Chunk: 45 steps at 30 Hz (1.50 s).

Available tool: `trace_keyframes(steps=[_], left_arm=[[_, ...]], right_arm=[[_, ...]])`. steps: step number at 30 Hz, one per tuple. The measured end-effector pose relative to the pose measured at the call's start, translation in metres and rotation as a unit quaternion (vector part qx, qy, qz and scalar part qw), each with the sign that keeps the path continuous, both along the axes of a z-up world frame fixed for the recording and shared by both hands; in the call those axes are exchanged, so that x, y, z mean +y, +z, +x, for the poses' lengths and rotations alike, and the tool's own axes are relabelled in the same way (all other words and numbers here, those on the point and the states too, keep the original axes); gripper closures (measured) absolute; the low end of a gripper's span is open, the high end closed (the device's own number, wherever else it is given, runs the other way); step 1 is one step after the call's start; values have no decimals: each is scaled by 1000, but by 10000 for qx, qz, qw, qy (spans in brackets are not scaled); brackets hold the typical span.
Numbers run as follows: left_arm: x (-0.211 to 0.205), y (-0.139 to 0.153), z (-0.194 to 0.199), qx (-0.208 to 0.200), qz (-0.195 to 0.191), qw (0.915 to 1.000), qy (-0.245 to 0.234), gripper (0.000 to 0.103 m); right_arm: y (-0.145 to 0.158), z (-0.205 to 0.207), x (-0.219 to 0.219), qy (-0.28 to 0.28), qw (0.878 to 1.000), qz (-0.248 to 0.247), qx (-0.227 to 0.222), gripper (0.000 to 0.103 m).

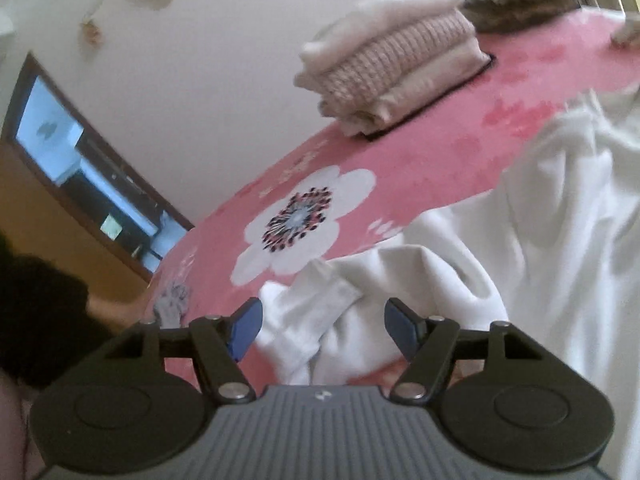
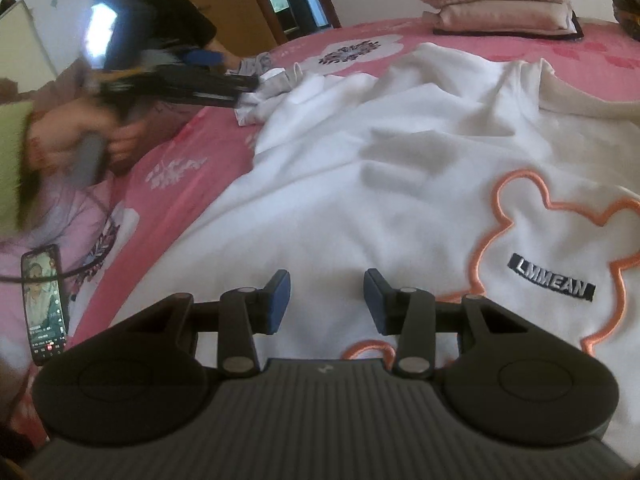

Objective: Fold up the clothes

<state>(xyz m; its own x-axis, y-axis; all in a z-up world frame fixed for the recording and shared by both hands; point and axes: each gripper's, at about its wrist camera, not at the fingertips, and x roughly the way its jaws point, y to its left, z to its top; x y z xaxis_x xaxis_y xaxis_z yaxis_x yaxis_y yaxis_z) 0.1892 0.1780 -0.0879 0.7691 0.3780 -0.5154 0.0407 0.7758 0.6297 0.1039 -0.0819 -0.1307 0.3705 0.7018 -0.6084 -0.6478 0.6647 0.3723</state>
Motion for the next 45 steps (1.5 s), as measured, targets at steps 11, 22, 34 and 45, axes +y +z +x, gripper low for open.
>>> trace_keyframes(steps=[11, 22, 34, 45], left_arm=[[37, -16, 43, 112, -806, 9936, 789, 93], [166, 73, -4, -1308, -2156, 9245, 2858, 96], [245, 62, -37, -912, -1887, 8721, 4421, 96], [245, 6, -6, -181, -438, 8933, 4469, 87]], right_arm=[[1, -3, 4, 139, 9994, -287, -102, 62], [-1, -6, 6, 151, 9993, -287, -173, 55], [0, -9, 11, 178, 9988, -368, -254, 51], [-1, -9, 10, 177, 9989, -358, -244, 49]])
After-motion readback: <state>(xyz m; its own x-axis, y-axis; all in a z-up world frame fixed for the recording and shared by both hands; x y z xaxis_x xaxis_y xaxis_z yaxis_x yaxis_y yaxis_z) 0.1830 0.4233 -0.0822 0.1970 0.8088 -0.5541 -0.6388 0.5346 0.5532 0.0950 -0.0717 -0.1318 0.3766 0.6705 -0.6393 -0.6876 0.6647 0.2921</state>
